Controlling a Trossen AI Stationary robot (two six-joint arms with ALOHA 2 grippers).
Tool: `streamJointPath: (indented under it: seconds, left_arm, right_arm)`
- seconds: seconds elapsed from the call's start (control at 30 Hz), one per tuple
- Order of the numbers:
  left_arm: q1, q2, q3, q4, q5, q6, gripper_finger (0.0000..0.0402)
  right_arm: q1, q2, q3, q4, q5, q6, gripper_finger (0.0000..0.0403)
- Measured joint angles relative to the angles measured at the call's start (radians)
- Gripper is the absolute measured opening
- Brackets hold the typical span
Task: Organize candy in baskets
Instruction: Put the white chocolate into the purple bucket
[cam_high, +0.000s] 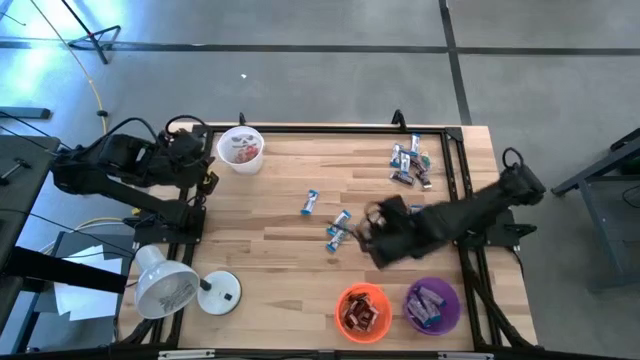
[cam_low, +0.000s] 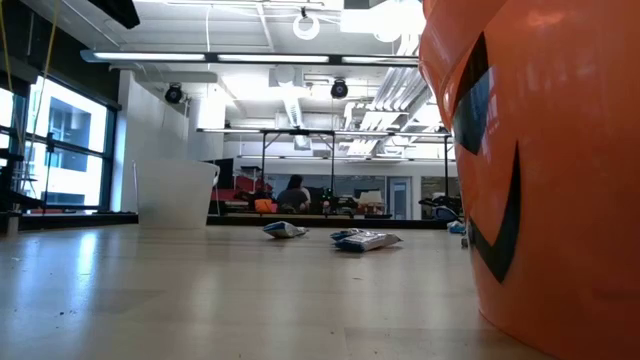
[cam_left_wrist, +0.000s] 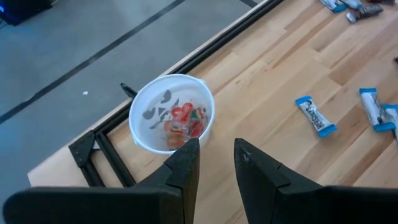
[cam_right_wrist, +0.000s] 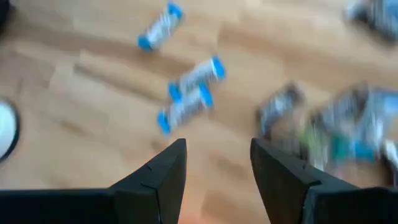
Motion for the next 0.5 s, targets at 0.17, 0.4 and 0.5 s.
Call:
streamJointPath:
  seconds: [0.17, 0.4, 0.5]
  left_arm:
    - [0.000, -0.025, 0.000, 0.000, 0.015, 0.056, 0.0088]
    - [0.000, -0.060, 0.000, 0.000, 0.031, 0.116, 0.0088]
    - [0.000, -0.075, 0.000, 0.000, 0.045, 0.116, 0.0088]
  right_arm:
    - [-0.161, 0.073, 0.000, 0.186, 0.129, -0.377, 0.0172]
    - [-0.332, 0.197, 0.000, 0.569, 0.080, -0.564, 0.0172]
    - [-0.389, 0.250, 0.000, 0.627, 0.027, -0.328, 0.0172]
